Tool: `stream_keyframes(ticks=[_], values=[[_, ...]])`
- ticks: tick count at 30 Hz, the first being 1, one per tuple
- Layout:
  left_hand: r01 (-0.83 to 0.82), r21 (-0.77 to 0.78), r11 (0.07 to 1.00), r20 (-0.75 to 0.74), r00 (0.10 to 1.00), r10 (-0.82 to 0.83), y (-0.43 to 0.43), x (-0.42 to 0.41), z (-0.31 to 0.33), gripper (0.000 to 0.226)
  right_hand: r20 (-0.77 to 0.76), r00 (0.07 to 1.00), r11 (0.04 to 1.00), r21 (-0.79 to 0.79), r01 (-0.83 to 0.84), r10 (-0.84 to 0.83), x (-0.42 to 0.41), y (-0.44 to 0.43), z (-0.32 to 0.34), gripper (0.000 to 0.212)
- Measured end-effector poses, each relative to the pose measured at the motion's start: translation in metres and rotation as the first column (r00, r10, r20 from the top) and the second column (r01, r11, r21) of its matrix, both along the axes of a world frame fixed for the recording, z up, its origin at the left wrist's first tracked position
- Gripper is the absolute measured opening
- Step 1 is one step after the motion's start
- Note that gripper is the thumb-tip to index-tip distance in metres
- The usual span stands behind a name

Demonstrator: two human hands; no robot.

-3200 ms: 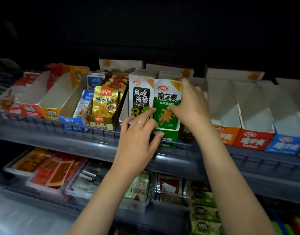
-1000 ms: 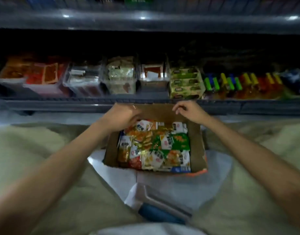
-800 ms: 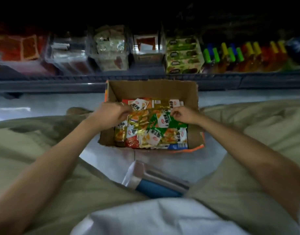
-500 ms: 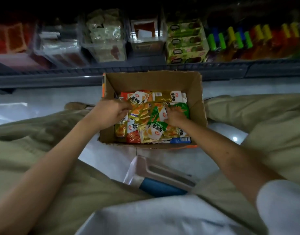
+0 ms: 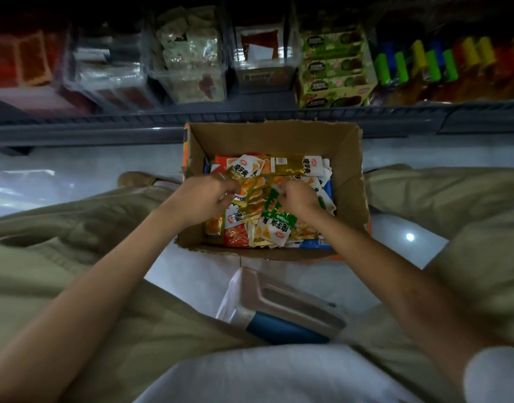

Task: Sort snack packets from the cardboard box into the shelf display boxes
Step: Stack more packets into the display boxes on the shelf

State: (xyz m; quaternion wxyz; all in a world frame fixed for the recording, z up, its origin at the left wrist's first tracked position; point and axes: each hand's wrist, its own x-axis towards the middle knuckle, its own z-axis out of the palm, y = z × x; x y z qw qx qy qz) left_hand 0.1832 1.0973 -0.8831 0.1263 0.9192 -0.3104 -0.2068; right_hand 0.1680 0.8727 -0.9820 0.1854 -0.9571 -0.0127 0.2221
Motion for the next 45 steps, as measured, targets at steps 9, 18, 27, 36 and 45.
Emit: stream_keyframes(ticks=[9,18,27,36,45], values=[[-0.306,-0.189,0.933,-0.335,0.913,0.232,-0.013,-0.005,-0.007,0.084,-0.024,0.964,0.831,0.501,0.241,-0.265,0.035,0.027,0.078,0.029],[-0.557,-0.355,0.751,-0.555,0.772,0.31,-0.029,-0.017,0.007,0.082,-0.549,0.777,0.199,0.761,0.617,-0.308,0.035,0.046,0.111,0.031],[-0.864,-0.385,0.325,-0.846,0.471,0.251,-0.037,-0.02,0.04,0.031,-0.419,0.831,0.308,0.789,0.532,-0.365,0.036,0.036,0.115,0.044],[-0.904,-0.404,0.139,-0.877,0.426,0.221,-0.037,-0.012,0.053,0.021,-0.266,0.898,0.341,0.856,0.387,-0.351,0.036,0.033,0.134,0.037],[-0.8,-0.538,0.265,-0.74,0.599,0.306,-0.033,-0.011,0.063,0.036,-0.094,0.907,0.359,0.898,0.255,-0.411,0.026,0.055,0.147,0.05]])
